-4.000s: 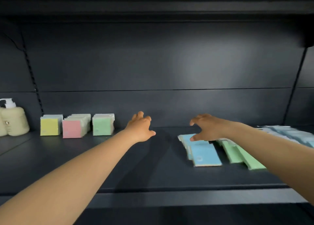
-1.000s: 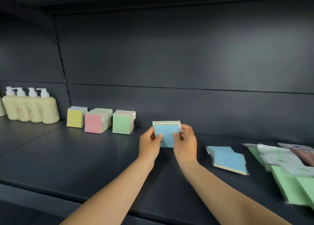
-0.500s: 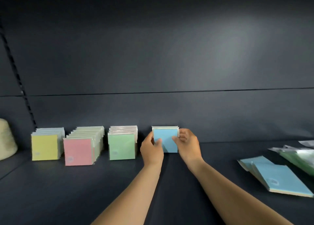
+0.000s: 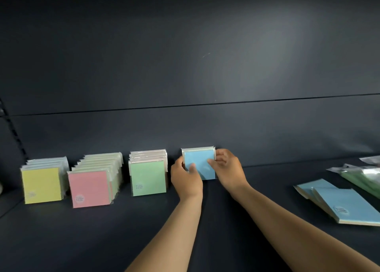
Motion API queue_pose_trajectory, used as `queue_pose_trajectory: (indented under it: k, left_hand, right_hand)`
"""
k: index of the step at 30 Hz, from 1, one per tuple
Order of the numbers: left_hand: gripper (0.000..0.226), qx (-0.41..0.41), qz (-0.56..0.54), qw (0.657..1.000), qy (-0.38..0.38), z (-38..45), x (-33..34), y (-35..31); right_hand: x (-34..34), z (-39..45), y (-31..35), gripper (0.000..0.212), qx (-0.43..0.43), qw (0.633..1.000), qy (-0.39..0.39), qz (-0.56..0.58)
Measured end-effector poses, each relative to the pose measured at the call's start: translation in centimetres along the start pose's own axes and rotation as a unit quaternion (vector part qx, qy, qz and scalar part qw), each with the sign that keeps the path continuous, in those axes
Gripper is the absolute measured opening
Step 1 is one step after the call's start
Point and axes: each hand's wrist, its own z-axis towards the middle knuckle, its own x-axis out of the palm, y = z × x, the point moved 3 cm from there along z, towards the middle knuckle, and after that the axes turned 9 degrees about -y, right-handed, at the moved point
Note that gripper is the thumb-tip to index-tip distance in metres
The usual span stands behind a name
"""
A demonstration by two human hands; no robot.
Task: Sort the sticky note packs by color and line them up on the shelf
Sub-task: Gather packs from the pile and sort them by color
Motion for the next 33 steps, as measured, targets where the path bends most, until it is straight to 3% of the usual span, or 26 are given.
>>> queue_pose_trajectory:
  k: [5, 8, 13, 17, 20, 23, 27, 33]
  left_hand:
    - [0.033, 0.003, 0.011, 1.000, 0.004, -0.3, -0.1, -0.4]
    - [0.046, 0.028, 0.037, 0.999, -0.005, -0.8, -0.5, -1.1]
    - [0.050, 0.169, 0.094, 0.981, -0.016, -2.5, -1.6, -3.1]
    - [0.042, 0.306, 0.166, 0.934, 0.080, -4.8, -1.4, -5.1]
    - [0.045, 0.346, 0.257, 0.890, 0.150, -6.2, -0.4, -7.0]
    - [0.050, 0.375, 0.365, 0.826, 0.211, -8.4, 1.0, -9.2]
    - [0.053, 0.380, 0.449, 0.767, 0.255, -12.2, 2.5, -11.9]
    - [0.072, 0.296, 0.485, 0.746, 0.346, -18.7, 4.8, -13.9]
  right_hand:
    - [-0.1, 0.0, 0.1, 0.014, -0.012, 1.000, -0.004, -0.015]
    - [-0.4, -0.2, 0.3, 0.016, -0.027, 0.999, -0.015, -0.020]
    - [-1.8, -0.9, 1.1, 0.033, -0.050, 0.997, -0.042, -0.039]
    - [-7.0, -0.9, 2.5, 0.031, -0.155, 0.971, -0.029, -0.181]
    - [-12.1, -0.2, 3.9, 0.035, -0.233, 0.907, 0.039, -0.350]
    - [-17.7, 0.3, 5.0, 0.045, -0.239, 0.854, 0.100, -0.451]
    - [-24.4, 0.2, 6.1, 0.059, -0.219, 0.818, 0.174, -0.503]
    - [-30.7, 0.2, 6.5, 0.059, -0.212, 0.806, 0.230, -0.502]
